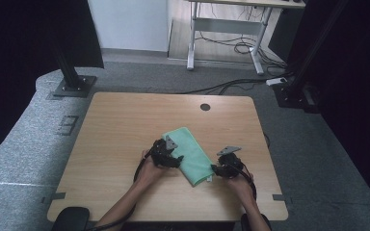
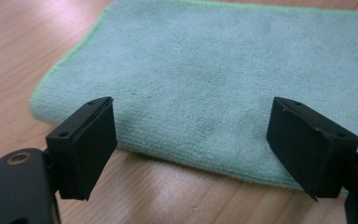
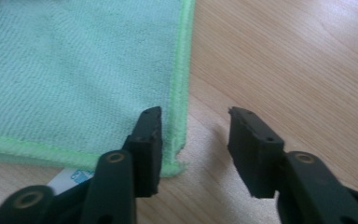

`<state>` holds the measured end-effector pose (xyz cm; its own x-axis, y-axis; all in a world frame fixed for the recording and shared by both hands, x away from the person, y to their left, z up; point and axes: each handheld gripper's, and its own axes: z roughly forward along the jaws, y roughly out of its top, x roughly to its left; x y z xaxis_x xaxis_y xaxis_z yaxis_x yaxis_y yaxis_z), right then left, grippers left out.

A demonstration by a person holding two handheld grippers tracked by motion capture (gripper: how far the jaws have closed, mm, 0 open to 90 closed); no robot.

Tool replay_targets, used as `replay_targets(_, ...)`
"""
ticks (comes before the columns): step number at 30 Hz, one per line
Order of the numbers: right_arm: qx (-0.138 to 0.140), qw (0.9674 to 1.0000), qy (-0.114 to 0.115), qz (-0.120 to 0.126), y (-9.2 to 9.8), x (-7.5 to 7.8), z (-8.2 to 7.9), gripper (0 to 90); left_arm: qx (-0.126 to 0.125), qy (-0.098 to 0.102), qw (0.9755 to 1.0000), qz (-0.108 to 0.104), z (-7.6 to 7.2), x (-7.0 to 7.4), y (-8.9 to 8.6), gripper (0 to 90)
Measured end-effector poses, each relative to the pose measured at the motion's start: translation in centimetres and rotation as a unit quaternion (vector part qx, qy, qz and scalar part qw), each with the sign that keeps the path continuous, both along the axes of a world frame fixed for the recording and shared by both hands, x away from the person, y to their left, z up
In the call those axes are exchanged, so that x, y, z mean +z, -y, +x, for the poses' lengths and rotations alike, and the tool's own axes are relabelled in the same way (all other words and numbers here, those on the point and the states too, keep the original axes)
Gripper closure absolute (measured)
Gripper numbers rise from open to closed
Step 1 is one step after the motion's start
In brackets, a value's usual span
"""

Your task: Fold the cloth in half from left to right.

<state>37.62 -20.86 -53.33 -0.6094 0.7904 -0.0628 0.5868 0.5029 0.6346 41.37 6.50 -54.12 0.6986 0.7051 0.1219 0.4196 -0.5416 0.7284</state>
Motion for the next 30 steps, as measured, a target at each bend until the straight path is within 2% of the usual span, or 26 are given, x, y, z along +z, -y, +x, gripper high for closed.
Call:
replay_targets(4,-0.001,0.9998,-0.001,0.019,0.6,-0.3,0.3,43.1,-0.007,-0.016,0.9996,-0.020,-1.1,0.7,-0.2,14.3)
replay_targets(6,0.004,0.9998,-0.003,0.020,0.5,-0.4,0.2,43.1,-0.013,-0.026,0.9996,-0.006,-1.6,0.3,0.0,13.9)
replay_targets(8,0.013,0.9998,-0.003,0.015,0.3,-0.4,-0.1,43.1,-0.008,-0.026,0.9996,0.011,-1.8,-0.3,0.1,13.6)
replay_targets(9,0.019,0.9997,-0.003,0.014,0.1,-0.3,-0.2,43.1,-0.008,-0.023,0.9996,0.013,-1.8,-0.4,0.0,12.7)
replay_targets(15,0.044,0.9988,-0.007,0.017,-1.1,-0.3,-1.2,43.0,0.011,-0.029,0.9994,0.018,-1.3,-0.3,-0.9,10.4)
replay_targets(22,0.080,0.9965,-0.007,0.021,-3.4,-0.4,-2.1,39.1,0.033,-0.039,0.9986,0.010,-0.5,-0.4,-2.7,9.0)
replay_targets(30,0.104,0.9944,0.007,0.017,-5.9,-0.5,-2.6,36.0,0.042,-0.042,0.9981,0.016,0.1,-0.2,-4.3,8.3)
